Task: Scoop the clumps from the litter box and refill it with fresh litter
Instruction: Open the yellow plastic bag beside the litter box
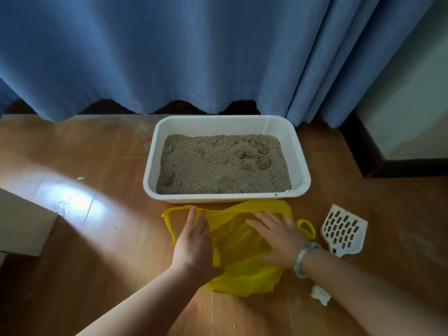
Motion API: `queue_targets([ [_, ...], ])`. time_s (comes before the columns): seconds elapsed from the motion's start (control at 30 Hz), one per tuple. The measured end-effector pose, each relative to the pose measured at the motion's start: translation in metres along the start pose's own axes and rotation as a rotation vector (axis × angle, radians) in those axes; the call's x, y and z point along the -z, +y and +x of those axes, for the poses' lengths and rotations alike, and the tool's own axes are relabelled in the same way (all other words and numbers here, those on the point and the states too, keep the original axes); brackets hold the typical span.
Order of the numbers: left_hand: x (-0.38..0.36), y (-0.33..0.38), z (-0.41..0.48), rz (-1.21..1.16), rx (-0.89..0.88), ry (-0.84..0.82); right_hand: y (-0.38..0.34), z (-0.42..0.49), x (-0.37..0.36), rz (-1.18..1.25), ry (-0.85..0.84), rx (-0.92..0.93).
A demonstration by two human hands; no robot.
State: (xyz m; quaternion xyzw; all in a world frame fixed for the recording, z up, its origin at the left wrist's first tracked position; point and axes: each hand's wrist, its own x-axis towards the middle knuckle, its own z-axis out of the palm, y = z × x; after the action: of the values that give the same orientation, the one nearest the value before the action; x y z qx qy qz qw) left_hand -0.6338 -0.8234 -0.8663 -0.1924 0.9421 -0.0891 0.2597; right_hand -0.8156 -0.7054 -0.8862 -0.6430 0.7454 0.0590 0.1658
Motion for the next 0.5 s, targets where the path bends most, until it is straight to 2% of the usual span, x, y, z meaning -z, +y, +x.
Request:
queue_targets([
  [0.03,0.002,-0.001,0.0,-0.09,-0.029,0.08,0.0,0.003,0.001,0.003,0.113,0.06],
  [0.1,0.001,-0.002,0.004,-0.112,-0.148,0.218,0.002,0.009,0.0,0.014,0.278,0.139],
  [0.17,-0.008,-0.001,0.011,-0.116,-0.245,0.326,0.004,0.013,-0.002,0.032,0.35,0.163],
  [0.2,-0.012,-0.001,0.014,-0.132,-0.26,0.303,0.006,0.015,-0.002,0.028,0.35,0.153],
  [0.27,-0.011,-0.001,0.017,-0.159,-0.273,0.199,0.013,0.018,-0.007,0.02,0.275,0.106],
  [0.37,-0.019,-0.002,0.024,-0.049,-0.359,0.027,0.023,0.017,-0.013,-0.05,0.068,-0.04],
  [0.43,-0.021,-0.006,0.027,-0.018,-0.351,0.054,0.026,0.014,-0.013,-0.114,-0.057,-0.096],
  [0.5,-0.018,-0.01,0.024,-0.07,-0.299,0.093,0.031,0.011,-0.017,-0.135,-0.083,-0.159],
])
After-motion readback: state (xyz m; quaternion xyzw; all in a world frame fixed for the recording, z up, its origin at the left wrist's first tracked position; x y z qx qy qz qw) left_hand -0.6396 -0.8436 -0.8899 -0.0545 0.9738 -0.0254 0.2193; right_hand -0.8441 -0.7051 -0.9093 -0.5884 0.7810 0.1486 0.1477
